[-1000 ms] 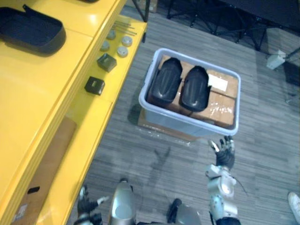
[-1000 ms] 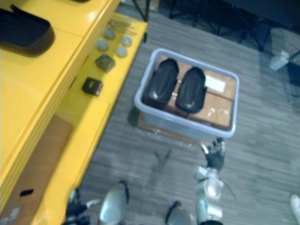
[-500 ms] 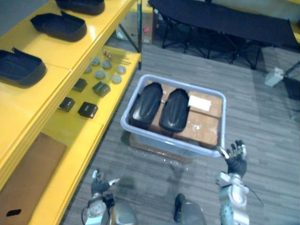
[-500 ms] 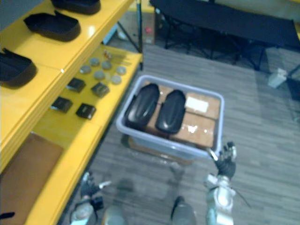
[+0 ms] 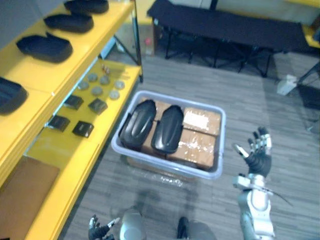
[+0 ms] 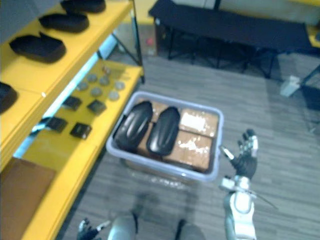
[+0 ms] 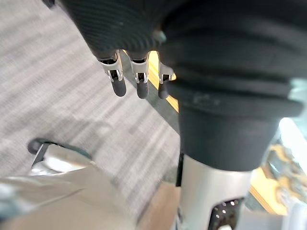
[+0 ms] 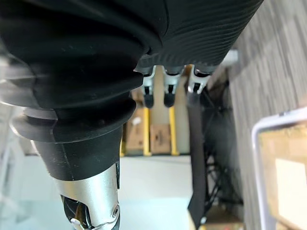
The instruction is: Walk over and take plastic housings, then place them on the shelf
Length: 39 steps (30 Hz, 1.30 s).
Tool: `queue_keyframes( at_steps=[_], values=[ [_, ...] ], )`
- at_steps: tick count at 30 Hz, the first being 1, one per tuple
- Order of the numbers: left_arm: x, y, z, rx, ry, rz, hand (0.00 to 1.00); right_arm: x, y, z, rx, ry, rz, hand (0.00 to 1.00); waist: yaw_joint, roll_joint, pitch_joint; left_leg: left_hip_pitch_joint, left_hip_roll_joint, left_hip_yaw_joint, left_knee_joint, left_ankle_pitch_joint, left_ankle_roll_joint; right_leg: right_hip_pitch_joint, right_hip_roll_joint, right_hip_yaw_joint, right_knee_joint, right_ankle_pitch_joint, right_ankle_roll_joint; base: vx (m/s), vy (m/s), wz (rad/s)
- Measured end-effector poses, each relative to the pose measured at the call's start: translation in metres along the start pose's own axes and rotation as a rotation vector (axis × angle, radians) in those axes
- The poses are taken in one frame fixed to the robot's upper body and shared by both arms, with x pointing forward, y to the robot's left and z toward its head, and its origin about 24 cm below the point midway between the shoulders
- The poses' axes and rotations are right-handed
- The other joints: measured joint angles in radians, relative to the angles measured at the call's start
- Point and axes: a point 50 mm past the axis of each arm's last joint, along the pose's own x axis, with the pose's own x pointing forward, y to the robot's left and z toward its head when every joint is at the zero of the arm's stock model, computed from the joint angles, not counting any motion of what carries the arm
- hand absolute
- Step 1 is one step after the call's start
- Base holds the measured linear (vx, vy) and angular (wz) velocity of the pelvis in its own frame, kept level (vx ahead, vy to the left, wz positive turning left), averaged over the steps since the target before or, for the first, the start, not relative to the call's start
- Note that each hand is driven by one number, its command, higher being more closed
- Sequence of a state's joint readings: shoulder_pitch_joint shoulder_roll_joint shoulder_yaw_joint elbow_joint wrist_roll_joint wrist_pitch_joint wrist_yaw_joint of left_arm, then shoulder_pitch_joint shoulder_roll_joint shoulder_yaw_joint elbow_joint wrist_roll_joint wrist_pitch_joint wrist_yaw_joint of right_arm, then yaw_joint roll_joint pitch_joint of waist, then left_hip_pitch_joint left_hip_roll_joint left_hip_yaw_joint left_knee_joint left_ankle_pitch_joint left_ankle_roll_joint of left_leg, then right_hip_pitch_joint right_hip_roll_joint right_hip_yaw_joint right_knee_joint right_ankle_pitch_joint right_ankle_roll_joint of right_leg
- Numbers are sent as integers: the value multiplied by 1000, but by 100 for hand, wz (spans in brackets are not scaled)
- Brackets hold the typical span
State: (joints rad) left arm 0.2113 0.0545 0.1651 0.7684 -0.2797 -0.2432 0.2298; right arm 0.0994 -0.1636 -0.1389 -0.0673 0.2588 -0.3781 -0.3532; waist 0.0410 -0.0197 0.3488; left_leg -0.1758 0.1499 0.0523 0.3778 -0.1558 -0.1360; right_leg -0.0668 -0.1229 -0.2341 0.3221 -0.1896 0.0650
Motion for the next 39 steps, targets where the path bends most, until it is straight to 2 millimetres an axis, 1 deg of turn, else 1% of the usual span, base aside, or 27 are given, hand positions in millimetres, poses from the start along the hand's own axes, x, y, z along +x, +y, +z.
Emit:
queue_keyframes(
  at_steps=[1, 2, 4, 5, 6, 7, 11, 12, 13, 14, 15, 16, 18, 20, 23, 25, 27, 29, 30, 32, 33, 34, 37, 39],
  values=[
    [4, -6, 10, -24, -30, -17, 0, 6, -3, 4, 7, -24, -57, 0, 1, 2, 23, -3, -8, -3, -5, 0, 0, 0, -7, -8, -1, 7, 6, -44, 117, 21],
    [6, -7, 15, -30, -47, -22, 0, 8, -5, 5, 10, -32, -82, 0, 1, 0, 32, -4, -13, -6, -7, 0, 1, 0, -11, -10, -2, 9, 8, -47, 86, 20],
    [12, -14, 34, -78, -117, -33, 0, 14, -16, 7, 35, -50, -190, 0, 2, -14, 58, -17, -32, -18, -29, 7, 11, -9, -27, -24, -10, 15, 18, -51, 69, 24],
    [13, -16, 38, -83, -134, -39, 0, 15, -19, 6, 42, -45, -213, 0, 2, -18, 62, -25, -36, -19, -32, 8, 12, -15, -30, -29, -12, 18, 18, -58, 56, 27],
    [14, -21, 45, -87, -161, -53, 0, 17, -24, 2, 46, -30, -261, 0, 2, -22, 74, -42, -40, -23, -37, 13, 20, -23, -32, -39, -23, 31, 20, -59, 53, 21],
    [14, -24, 49, -84, -174, -58, 0, 19, -26, -3, 57, -8, -292, 0, 6, -26, 82, -56, -43, -27, -37, 15, 23, -26, -32, -45, -35, 39, 22, -76, 58, 19],
    [16, -25, 53, -87, -182, -41, 0, 24, -28, -20, 100, 83, -361, 0, 20, -34, 89, -107, -54, -59, -28, 19, 29, -47, -31, -68, -53, 59, 23, -58, 31, 22],
    [16, -25, 54, -85, -184, -38, 0, 28, -29, -25, 114, 108, -400, 0, 33, -39, 92, -122, -54, -69, -19, 18, 29, -55, -28, -68, -53, 63, 23, -60, 17, 11],
    [17, -24, 54, -82, -184, -38, 0, 30, -30, -26, 121, 121, -429, 0, 37, -40, 94, -132, -54, -70, -16, 18, 29, -60, -26, -69, -54, 65, 23, -82, 21, 10],
    [18, -23, 56, -74, -184, -34, 0, 35, -33, -29, 127, 136, -487, 0, 48, -46, 98, -148, -54, -73, -14, 19, 30, -73, -25, -70, -54, 69, 22, -88, 20, 9],
    [20, -21, 57, -69, -186, -31, 0, 41, -35, -29, 143, 143, -527, 0, 57, -46, 105, -159, -54, -76, -8, 19, 32, -77, -22, -70, -57, 76, 22, -100, 28, 11],
    [21, -19, 59, -65, -190, -27, 0, 48, -38, -28, 151, 146, -566, 0, 60, -47, 117, -173, -54, -86, 10, 15, 39, -78, -17, -72, -60, 78, 23, -93, 33, 16],
    [21, -17, 60, -69, -194, -20, 0, 57, -49, -27, 144, 149, -624, 0, 61, -48, 127, -197, -59, -100, 26, 12, 43, -84, -17, -74, -60, 82, 23, -75, 49, 18],
    [22, -15, 60, -71, -191, -17, 0, 74, -63, -21, 131, 134, -669, 0, 68, -48, 137, -221, -62, -102, 44, 12, 45, -99, -16, -72, -63, 91, 26, -66, 56, 2],
    [23, -12, 61, -66, -196, -18, 0, 88, -73, -15, 149, 126, -675, 0, 73, -47, 137, -244, -66, -103, 47, 17, 53, -116, -17, -72, -71, 102, 30, -14, 12, 0],
    [24, -8, 61, -52, -194, -25, 0, 99, -77, -16, 200, 159, -635, 0, 82, -47, 138, -246, -72, -108, 47, 20, 57, -118, -21, -71, -71, 104, 31, 0, 0, 0],
    [26, -2, 60, -52, -187, -16, 0, 107, -76, -17, 224, 178, -608, 0, 85, -46, 138, -249, -76, -113, 45, 22, 59, -120, -23, -74, -71, 104, 32, 2, 13, 8],
    [26, 0, 60, -56, -187, -13, 0, 115, -77, -15, 245, 196, -598, 0, 86, -40, 141, -259, -84, -126, 43, 29, 61, -122, -29, -92, -71, 104, 32, 1, 11, 21],
    [26, 0, 60, -56, -190, -20, 0, 122, -79, -12, 241, 204, -593, 0, 88, -36, 144, -264, -90, -127, 37, 36, 64, -126, -33, -98, -71, 104, 32, -3, 10, 20],
    [26, -1, 60, -54, -191, -39, 0, 137, -82, -4, 248, 214, -592, 0, 108, -29, 147, -261, -99, -128, 25, 46, 67, -131, -42, -98, -70, 105, 33, 1, 9, 8],
    [26, -1, 60, -54, -193, -41, 0, 140, -82, -2, 253, 214, -590, 0, 112, -28, 148, -261, -100, -128, 22, 50, 67, -133, -44, -98, -69, 105, 34, 1, 15, 6],
    [26, -1, 60, -53, -194, -46, 0, 147, -81, 3, 258, 217, -578, 0, 113, -28, 148, -262, -107, -130, 11, 58, 68, -139, -50, -102, -66, 105, 34, -2, 13, 9],
    [25, -4, 60, -54, -201, -66, 0, 164, -76, 20, 236, 191, -535, 0, 115, -7, 160, -266, -116, -142, 9, 64, 71, -140, -58, -113, -57, 105, 34, -12, 20, 12],
    [25, -5, 62, -56, -213, -75, 0, 170, -77, 28, 235, 176, -525, 0, 115, 2, 165, -270, -121, -151, 2, 72, 73, -141, -61, -121, -55, 105, 34, -17, 8, 17]
  ],
)
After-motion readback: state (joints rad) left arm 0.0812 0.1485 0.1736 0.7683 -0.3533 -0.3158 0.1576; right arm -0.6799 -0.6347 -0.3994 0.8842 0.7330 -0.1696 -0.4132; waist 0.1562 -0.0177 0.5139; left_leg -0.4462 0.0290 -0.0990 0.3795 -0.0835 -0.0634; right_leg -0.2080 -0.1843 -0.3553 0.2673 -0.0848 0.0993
